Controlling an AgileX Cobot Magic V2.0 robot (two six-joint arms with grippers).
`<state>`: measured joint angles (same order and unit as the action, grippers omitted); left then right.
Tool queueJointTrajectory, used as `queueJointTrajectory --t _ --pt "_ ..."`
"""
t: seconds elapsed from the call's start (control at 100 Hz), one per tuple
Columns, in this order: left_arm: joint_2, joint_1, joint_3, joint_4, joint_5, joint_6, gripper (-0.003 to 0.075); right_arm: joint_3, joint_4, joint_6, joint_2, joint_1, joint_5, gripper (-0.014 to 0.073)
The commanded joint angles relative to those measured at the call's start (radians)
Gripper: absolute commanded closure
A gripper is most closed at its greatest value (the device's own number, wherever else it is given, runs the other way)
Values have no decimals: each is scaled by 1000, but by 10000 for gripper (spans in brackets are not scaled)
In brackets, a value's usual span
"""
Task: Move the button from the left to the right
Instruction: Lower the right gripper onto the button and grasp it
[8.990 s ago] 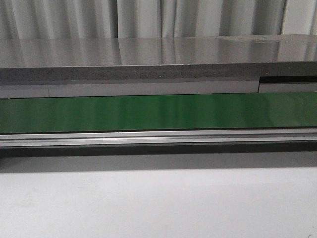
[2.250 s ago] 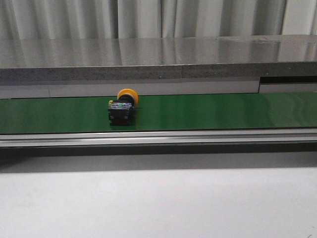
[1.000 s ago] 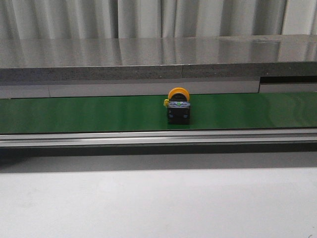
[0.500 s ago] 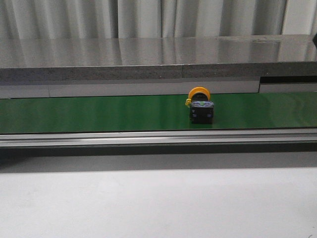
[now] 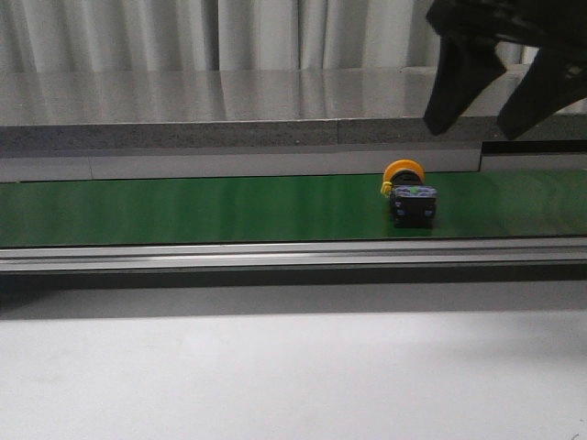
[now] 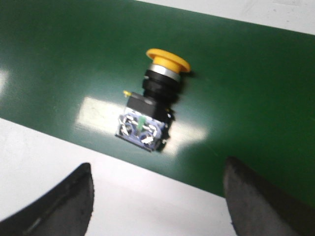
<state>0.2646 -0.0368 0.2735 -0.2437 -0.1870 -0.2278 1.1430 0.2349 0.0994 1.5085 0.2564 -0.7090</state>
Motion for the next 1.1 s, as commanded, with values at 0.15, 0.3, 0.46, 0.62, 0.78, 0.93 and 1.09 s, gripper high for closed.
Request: queueJointTrajectory --t 0.15,0.3,0.46,0.62,0.78,0.93,1.09 --pt "8 -9 27 -12 78 0 740 113 -75 5 78 17 52 43" --pt "8 -9 27 -12 78 0 740 120 -153 5 126 17 58 43" --pt "8 -9 27 -12 78 0 740 120 -181 4 174 17 53 48" --pt "8 -9 27 -12 78 0 740 120 -181 4 199 17 39 137" --pt "8 -9 27 -12 78 0 740 120 -181 4 202 17 22 297" --pt "8 -9 27 -12 78 0 740 120 -181 4 201 17 6 446" --pt "8 -9 27 -12 78 0 740 120 -181 4 180 16 -1 454"
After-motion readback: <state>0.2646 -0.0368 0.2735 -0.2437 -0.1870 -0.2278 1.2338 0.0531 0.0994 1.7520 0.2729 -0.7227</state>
